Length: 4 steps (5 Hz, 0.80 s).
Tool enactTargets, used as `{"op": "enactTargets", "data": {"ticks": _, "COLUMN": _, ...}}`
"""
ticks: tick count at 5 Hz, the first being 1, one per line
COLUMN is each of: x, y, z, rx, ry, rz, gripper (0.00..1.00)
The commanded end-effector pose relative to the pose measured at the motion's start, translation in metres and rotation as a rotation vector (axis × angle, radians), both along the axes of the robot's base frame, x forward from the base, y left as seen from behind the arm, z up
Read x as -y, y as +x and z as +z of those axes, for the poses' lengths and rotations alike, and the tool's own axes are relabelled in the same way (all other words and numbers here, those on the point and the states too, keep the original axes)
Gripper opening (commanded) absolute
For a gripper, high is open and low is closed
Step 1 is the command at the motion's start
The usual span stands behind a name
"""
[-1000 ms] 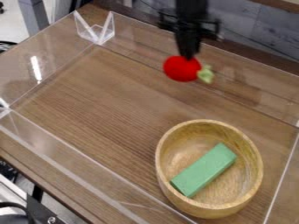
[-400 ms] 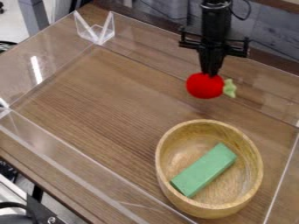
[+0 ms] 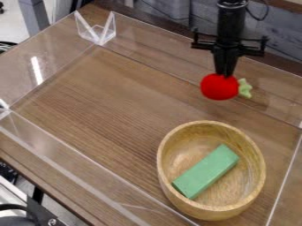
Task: Move the red fruit to the right
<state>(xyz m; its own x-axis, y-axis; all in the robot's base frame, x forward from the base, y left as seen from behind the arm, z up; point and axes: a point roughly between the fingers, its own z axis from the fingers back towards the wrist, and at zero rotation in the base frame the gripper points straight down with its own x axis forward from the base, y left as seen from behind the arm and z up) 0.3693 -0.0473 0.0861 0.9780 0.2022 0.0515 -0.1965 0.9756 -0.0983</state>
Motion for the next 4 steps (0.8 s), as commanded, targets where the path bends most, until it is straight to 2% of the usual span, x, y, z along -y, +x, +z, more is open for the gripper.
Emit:
{"op": "enactTargets", "data": {"ticks": 1, "x": 0.009, "y": 0.006, "z": 0.023, "rx": 0.084, "ry": -0.004, "rz": 0.033, "gripper": 0.0}}
{"op": "enactTargets", "data": {"ticks": 2, "x": 0.015, "y": 0.002, "z": 0.013, "rx": 0.08, "ry": 0.003, "rz": 0.058, "gripper": 0.0}}
{"op": "enactTargets", "data": {"ticks": 4, "x": 0.012, "y": 0.006, "z": 0.028, "rx": 0.079, "ry": 0.004, "rz": -0.001, "gripper": 0.0}}
